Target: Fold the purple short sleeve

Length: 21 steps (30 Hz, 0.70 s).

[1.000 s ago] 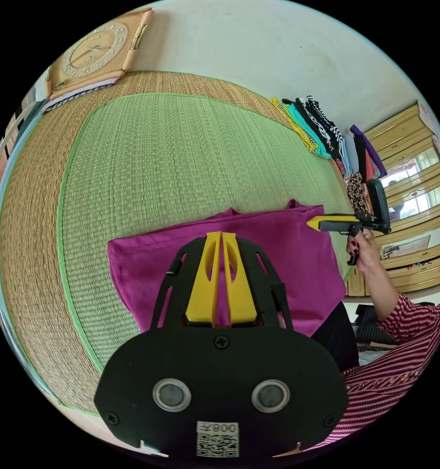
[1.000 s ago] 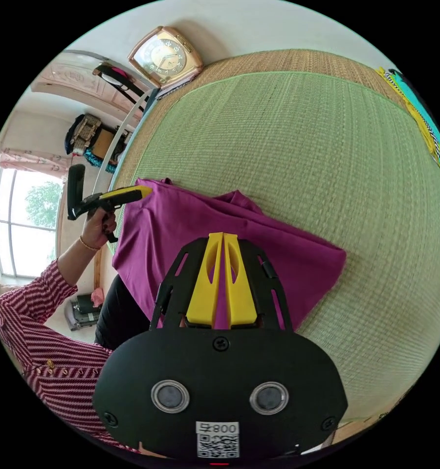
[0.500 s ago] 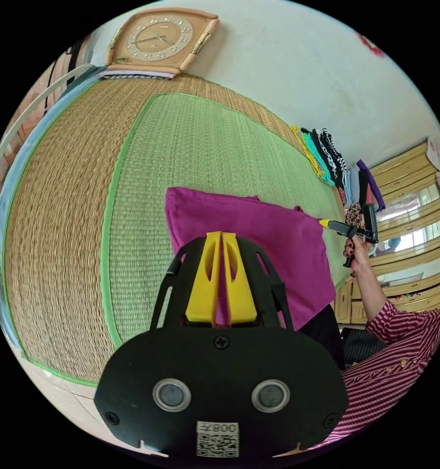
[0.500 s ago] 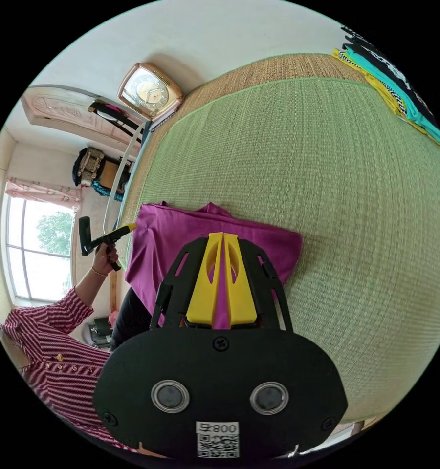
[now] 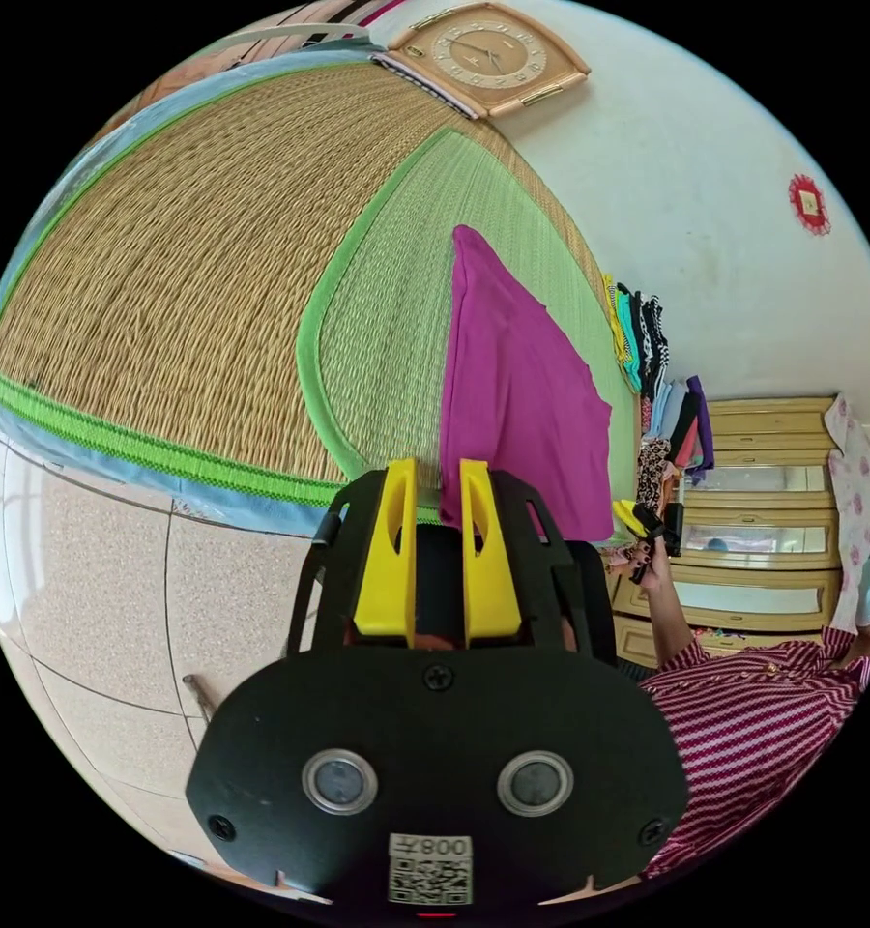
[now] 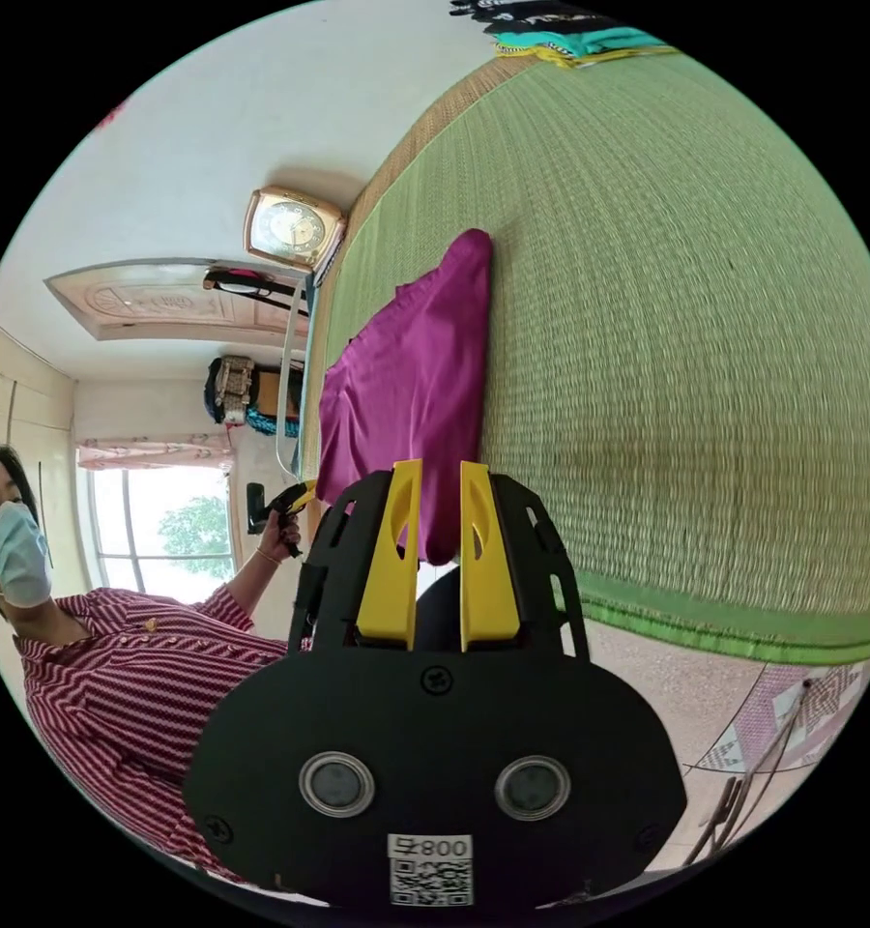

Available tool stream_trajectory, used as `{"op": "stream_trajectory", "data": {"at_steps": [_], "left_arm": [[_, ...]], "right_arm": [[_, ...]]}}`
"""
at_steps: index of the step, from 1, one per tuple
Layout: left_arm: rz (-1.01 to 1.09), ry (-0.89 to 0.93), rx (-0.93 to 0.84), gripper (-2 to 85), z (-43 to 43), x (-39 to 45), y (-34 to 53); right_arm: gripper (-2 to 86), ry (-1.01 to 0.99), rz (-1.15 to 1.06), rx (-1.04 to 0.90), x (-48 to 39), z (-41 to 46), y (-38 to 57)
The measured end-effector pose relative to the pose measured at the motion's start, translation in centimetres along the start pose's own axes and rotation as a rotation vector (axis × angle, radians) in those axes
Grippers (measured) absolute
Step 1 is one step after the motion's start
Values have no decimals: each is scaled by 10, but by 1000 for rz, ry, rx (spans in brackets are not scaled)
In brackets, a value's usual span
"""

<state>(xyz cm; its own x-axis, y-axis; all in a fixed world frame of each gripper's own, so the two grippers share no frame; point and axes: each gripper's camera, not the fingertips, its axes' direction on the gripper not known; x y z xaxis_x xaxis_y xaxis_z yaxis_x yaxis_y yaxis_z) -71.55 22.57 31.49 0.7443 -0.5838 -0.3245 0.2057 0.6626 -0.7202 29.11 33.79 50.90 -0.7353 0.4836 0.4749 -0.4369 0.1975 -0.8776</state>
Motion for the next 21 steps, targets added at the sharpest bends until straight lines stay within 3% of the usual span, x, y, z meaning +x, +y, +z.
{"op": "stream_trajectory", "data": {"at_steps": [8, 21], "left_arm": [[11, 37, -49, 55, 2, -11, 13], [-28, 43, 26, 20, -10, -39, 28]], "right_arm": [[77, -60, 24, -26, 15, -5, 32], [25, -166, 25, -40, 30, -23, 22]]}}
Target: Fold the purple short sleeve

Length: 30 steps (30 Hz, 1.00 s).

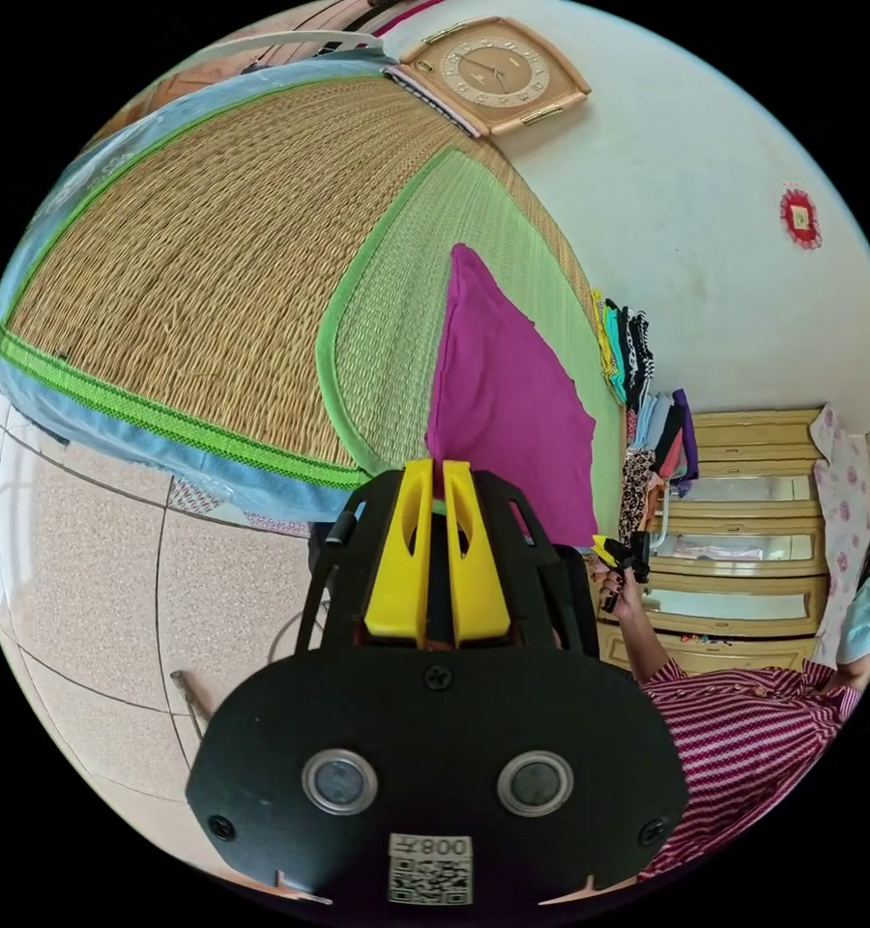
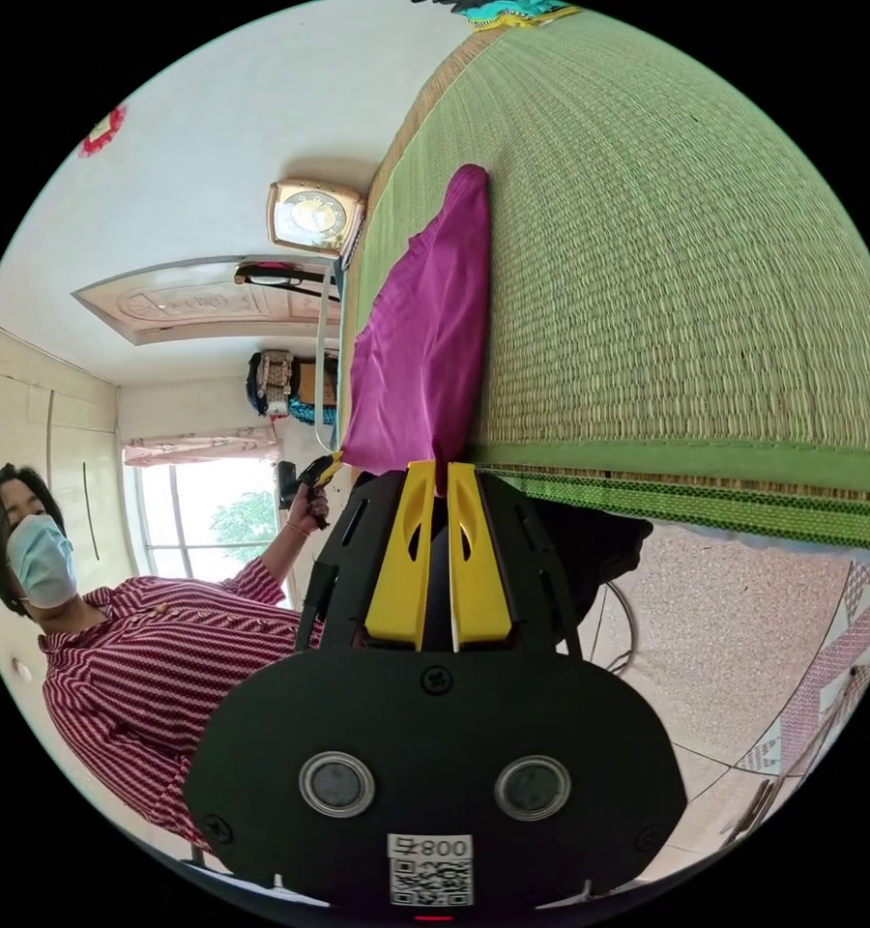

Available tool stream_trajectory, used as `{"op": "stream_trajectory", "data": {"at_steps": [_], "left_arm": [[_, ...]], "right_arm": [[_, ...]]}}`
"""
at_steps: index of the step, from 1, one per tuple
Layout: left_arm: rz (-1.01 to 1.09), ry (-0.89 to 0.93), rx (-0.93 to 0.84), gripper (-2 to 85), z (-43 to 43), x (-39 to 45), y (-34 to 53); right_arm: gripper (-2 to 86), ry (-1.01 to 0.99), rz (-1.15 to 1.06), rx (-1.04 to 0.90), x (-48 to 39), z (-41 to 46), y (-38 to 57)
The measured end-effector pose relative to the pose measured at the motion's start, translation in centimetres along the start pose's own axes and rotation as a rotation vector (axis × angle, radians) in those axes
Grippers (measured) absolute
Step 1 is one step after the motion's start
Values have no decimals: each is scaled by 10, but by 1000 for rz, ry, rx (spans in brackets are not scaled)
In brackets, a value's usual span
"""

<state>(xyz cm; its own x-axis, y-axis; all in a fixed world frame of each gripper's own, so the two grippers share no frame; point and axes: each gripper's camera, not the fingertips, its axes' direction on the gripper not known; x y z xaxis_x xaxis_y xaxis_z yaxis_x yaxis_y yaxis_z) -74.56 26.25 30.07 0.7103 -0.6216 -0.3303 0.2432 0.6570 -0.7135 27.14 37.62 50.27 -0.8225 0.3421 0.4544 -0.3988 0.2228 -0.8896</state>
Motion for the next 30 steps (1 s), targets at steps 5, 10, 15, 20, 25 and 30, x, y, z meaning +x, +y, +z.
{"op": "stream_trajectory", "data": {"at_steps": [5, 10, 15, 20, 25, 30], "left_arm": [[1, -17, -5, 20, 15, -3, 8], [-12, -16, -3, 19, 29, -9, 13], [-18, -29, 7, 19, 51, -11, 18], [-35, -37, 11, 17, 76, -14, 25], [-42, -53, 18, 17, 103, -13, 35], [-29, -124, 38, 17, 131, -6, 52]], "right_arm": [[23, -85, 21, 45, 15, -13, 0], [21, -134, 40, 55, 28, -20, -3], [13, -193, 56, 68, 41, -26, -4], [4, -227, 67, 73, 46, -28, 0], [2, -218, 62, 74, 41, -28, 3], [1, -213, 52, 93, 35, -32, 8]]}}
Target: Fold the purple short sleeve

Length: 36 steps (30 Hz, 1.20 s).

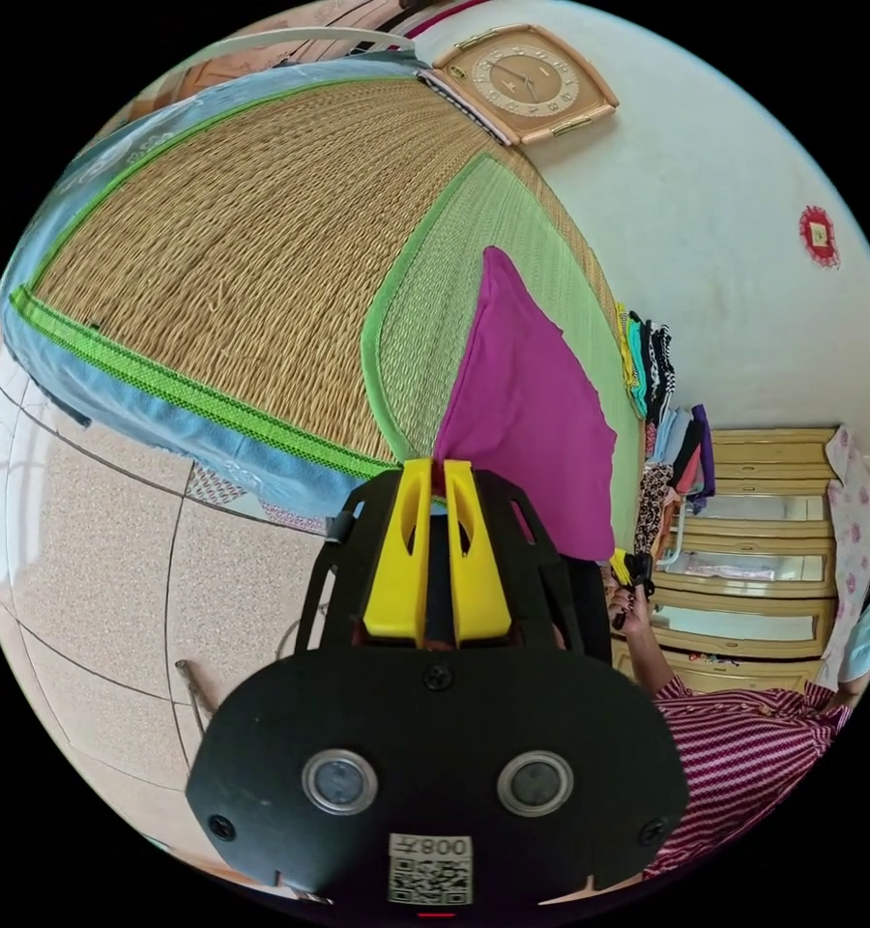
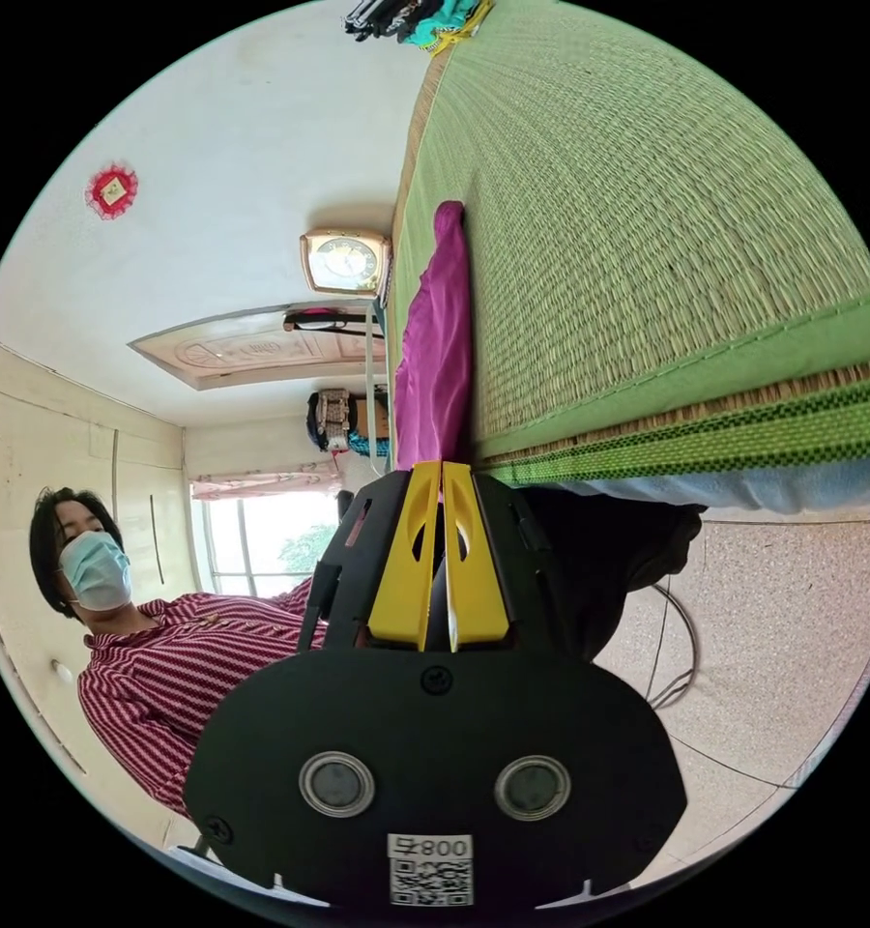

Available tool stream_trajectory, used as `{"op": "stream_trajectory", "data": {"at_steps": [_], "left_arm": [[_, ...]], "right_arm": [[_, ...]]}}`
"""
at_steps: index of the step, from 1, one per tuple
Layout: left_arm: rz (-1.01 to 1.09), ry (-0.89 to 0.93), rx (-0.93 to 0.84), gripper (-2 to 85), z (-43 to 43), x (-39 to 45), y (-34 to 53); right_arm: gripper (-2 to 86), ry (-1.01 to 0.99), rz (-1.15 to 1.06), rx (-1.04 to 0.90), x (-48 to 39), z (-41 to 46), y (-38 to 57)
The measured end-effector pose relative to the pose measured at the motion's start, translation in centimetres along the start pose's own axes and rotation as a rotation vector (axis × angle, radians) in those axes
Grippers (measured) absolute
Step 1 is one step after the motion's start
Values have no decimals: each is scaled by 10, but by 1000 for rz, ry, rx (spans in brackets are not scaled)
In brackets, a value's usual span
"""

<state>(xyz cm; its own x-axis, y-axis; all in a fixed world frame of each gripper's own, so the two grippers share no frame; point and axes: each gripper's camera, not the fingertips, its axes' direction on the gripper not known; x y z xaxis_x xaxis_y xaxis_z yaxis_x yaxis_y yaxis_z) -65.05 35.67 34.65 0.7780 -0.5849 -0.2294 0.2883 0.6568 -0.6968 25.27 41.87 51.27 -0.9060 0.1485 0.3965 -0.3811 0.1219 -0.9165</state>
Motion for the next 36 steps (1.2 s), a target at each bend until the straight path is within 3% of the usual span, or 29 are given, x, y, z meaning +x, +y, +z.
{"op": "stream_trajectory", "data": {"at_steps": [4, 7, 15, 23, 28, 36], "left_arm": [[54, -43, 45, 18, 11, 22, 17], [226, -34, 32, 22, 38, 75, 31], [869, 106, -261, 65, 224, 295, 102], [1231, -143, -303, 85, 364, 419, 174], [1240, -225, -334, 33, 417, 430, 187], [886, 70, -313, 20, 444, 399, 152]], "right_arm": [[1, -5, -24, 22, -12, 1, 4], [1, 5, -40, 37, -23, 2, 9], [1, 56, -75, 43, -55, 12, 18], [2, 96, -80, 16, -71, 29, 18], [3, 115, -65, -9, -72, 37, 14], [7, 75, -35, 67, -61, 26, 13]]}}
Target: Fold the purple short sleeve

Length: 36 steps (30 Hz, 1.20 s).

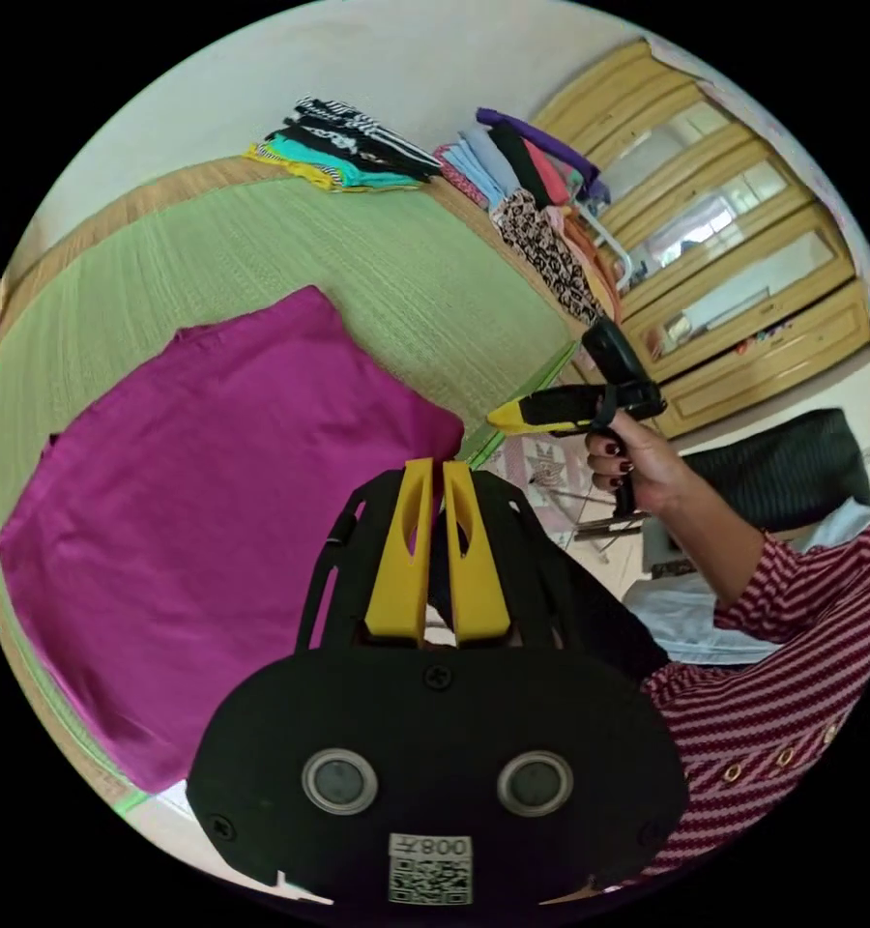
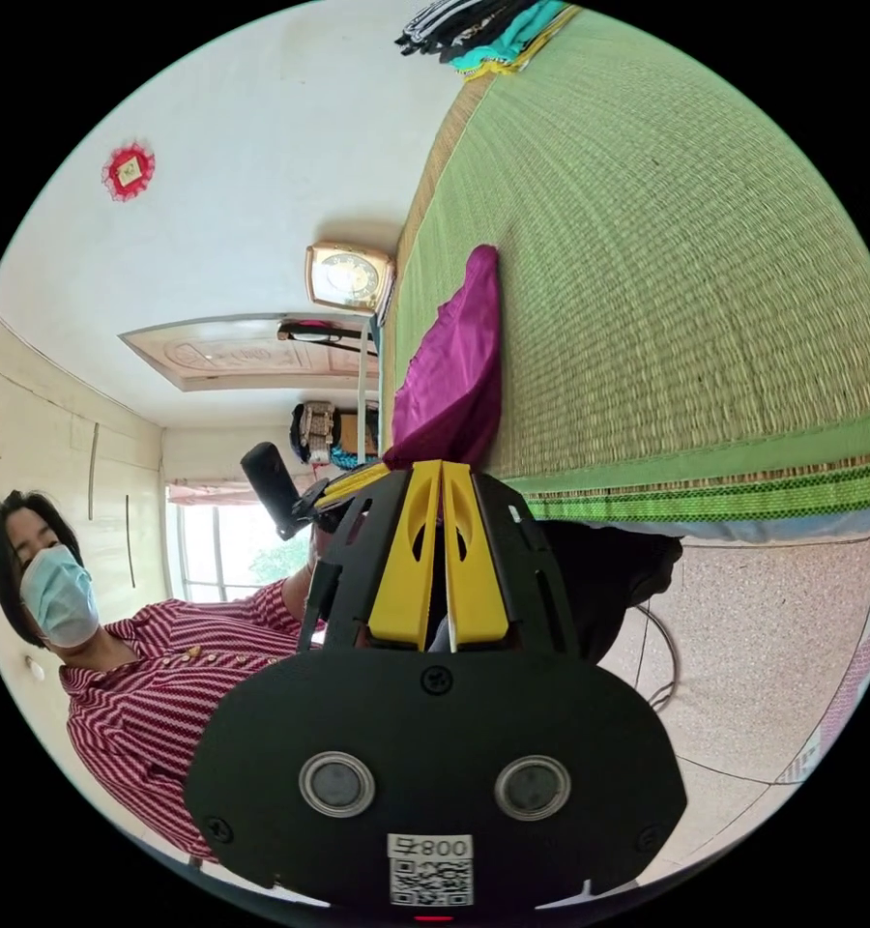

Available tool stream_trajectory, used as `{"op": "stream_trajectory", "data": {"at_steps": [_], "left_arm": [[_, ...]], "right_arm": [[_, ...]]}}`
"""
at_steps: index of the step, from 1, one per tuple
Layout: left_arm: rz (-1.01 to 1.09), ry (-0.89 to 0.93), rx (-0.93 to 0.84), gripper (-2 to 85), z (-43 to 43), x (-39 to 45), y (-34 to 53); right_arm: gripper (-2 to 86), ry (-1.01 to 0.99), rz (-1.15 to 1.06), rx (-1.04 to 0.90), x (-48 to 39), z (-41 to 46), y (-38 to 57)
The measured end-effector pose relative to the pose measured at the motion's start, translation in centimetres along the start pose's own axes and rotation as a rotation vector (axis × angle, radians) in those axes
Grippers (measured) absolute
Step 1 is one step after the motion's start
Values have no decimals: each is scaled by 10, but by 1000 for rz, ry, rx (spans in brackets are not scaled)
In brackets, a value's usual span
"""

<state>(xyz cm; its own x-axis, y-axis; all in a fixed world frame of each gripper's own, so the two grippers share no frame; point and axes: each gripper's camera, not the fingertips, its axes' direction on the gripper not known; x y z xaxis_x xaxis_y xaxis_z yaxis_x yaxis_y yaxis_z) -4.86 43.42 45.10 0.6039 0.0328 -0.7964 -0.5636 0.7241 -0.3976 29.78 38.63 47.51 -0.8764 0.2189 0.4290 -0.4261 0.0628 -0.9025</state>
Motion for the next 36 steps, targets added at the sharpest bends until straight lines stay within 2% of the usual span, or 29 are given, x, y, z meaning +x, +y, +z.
{"op": "stream_trajectory", "data": {"at_steps": [10, 16, 25, 30, 36], "left_arm": [[20, 20, -40, 28, 78, 22, -8], [104, -64, -124, 62, 137, 51, -14], [402, -397, -210, 102, 209, 127, -9], [500, -600, -252, 64, 246, 149, -4], [360, -464, -135, 29, 218, 141, -10]], "right_arm": [[86, 87, 31, -7, -9, 24, -41], [98, 151, 26, -48, -21, 42, -65], [100, 111, 31, -39, -25, 48, -58], [99, 101, 37, -29, -27, 44, -47], [104, 137, 29, -8, -38, 35, -39]]}}
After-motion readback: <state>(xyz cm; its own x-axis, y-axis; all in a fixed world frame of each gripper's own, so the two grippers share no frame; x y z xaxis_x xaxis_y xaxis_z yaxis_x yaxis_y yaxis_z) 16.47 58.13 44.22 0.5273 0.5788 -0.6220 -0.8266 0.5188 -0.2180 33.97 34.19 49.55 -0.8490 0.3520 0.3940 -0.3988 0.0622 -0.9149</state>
